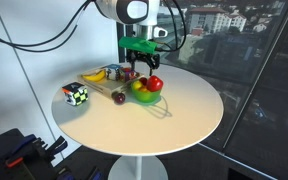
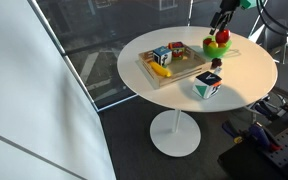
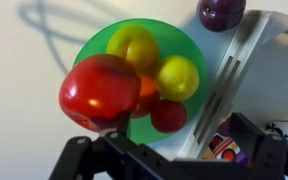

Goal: Pick up the red strawberry toy and put it in the green bowl

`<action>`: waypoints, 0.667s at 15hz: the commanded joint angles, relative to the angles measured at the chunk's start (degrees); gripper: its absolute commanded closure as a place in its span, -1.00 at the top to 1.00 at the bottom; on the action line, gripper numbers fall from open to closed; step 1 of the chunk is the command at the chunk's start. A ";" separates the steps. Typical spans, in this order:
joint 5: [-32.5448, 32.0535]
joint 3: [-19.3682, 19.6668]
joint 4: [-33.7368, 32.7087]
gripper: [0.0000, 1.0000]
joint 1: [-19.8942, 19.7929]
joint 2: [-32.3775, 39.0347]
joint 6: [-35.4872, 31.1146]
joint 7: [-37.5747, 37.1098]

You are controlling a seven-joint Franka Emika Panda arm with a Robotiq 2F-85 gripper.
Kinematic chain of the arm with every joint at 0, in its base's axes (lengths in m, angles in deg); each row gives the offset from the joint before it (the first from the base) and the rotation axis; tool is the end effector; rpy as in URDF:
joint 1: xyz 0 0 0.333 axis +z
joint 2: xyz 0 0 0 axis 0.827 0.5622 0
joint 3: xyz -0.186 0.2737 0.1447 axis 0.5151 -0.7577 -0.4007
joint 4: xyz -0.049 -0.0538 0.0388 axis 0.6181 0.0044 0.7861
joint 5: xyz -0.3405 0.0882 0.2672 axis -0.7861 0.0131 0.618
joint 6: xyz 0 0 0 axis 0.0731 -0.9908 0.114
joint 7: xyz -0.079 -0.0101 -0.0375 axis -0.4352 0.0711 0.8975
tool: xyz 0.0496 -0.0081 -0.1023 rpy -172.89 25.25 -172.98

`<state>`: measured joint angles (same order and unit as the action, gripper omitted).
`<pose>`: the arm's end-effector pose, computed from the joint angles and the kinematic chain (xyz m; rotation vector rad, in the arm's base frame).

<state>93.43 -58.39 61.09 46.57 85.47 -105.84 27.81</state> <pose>0.6718 -0.1122 0.3321 -3.0098 -0.2785 -0.1509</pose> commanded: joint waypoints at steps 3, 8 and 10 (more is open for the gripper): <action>3.90 -1.15 1.51 1.00 -2.28 -4.48 4.23 3.46; 2.41 0.57 1.64 1.00 -1.77 -6.85 11.85 1.15; 0.77 1.45 2.59 1.00 -1.22 -8.00 13.43 -0.60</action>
<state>96.12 -58.02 61.36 44.94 80.56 -94.94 29.46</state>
